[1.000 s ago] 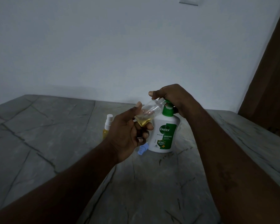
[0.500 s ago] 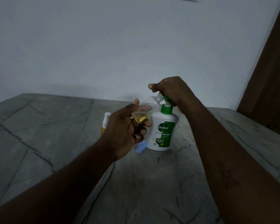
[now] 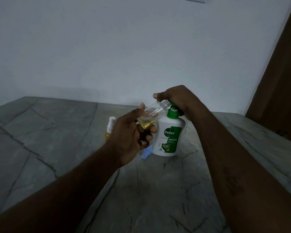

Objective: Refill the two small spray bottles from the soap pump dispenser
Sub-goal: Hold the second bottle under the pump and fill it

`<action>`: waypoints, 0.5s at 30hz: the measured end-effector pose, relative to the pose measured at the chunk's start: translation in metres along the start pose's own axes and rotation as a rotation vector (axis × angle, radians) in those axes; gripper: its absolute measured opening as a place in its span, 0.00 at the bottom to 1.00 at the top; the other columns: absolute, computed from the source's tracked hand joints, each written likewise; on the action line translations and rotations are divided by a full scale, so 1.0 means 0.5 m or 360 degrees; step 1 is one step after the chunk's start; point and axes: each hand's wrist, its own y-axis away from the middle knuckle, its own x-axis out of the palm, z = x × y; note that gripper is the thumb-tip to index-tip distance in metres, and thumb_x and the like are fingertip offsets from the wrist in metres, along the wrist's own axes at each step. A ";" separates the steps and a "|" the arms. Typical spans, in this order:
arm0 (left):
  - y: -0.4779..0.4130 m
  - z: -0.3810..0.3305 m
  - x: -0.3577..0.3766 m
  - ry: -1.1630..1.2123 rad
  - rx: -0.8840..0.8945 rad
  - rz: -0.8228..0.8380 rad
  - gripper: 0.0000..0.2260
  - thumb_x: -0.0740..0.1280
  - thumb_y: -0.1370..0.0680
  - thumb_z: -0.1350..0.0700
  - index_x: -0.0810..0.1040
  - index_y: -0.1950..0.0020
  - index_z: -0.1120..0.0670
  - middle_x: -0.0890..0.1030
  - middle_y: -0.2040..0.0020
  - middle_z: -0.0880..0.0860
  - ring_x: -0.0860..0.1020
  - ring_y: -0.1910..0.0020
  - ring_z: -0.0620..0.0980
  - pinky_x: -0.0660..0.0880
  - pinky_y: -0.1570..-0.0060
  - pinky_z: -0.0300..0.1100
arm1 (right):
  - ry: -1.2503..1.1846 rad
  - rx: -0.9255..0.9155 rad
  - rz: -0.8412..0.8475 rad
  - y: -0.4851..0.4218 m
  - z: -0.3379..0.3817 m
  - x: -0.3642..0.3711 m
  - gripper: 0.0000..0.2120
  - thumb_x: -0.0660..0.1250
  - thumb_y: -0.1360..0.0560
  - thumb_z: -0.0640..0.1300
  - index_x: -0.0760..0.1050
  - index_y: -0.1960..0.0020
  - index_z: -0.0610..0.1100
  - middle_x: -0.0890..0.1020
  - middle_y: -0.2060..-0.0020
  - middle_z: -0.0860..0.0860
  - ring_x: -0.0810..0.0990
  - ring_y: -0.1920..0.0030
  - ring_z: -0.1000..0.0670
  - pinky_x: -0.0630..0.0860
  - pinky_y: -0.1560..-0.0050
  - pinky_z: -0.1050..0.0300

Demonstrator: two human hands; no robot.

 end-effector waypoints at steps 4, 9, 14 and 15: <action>-0.001 0.001 -0.002 -0.0005 0.0005 0.0006 0.28 0.63 0.22 0.40 0.77 0.31 0.59 0.78 0.64 0.55 0.71 0.70 0.48 0.63 0.71 0.39 | 0.0108 -0.0061 -0.0044 0.003 0.008 -0.003 0.16 0.76 0.28 0.59 0.85 0.56 0.45 0.82 0.62 0.50 0.77 0.65 0.52 0.71 0.66 0.58; 0.000 -0.001 0.003 -0.0021 0.0043 -0.0002 0.28 0.64 0.24 0.40 0.79 0.33 0.58 0.79 0.63 0.55 0.72 0.70 0.48 0.64 0.71 0.39 | 0.0215 -0.0238 -0.0125 0.007 0.021 -0.012 0.17 0.73 0.25 0.58 0.86 0.55 0.43 0.82 0.64 0.51 0.77 0.66 0.53 0.72 0.62 0.58; 0.001 -0.001 0.004 -0.0026 0.0043 -0.0007 0.26 0.62 0.21 0.40 0.79 0.33 0.59 0.80 0.63 0.55 0.71 0.71 0.48 0.63 0.70 0.39 | 0.0169 -0.0171 -0.0107 0.007 0.017 -0.013 0.14 0.74 0.25 0.56 0.85 0.58 0.45 0.77 0.69 0.53 0.72 0.70 0.54 0.68 0.68 0.59; 0.001 -0.001 0.004 -0.0029 0.0044 -0.0013 0.26 0.62 0.21 0.40 0.79 0.33 0.59 0.80 0.63 0.55 0.71 0.71 0.48 0.63 0.71 0.39 | 0.0167 -0.0161 -0.0107 0.006 0.016 -0.012 0.14 0.74 0.26 0.56 0.85 0.58 0.45 0.76 0.70 0.53 0.72 0.71 0.54 0.68 0.68 0.59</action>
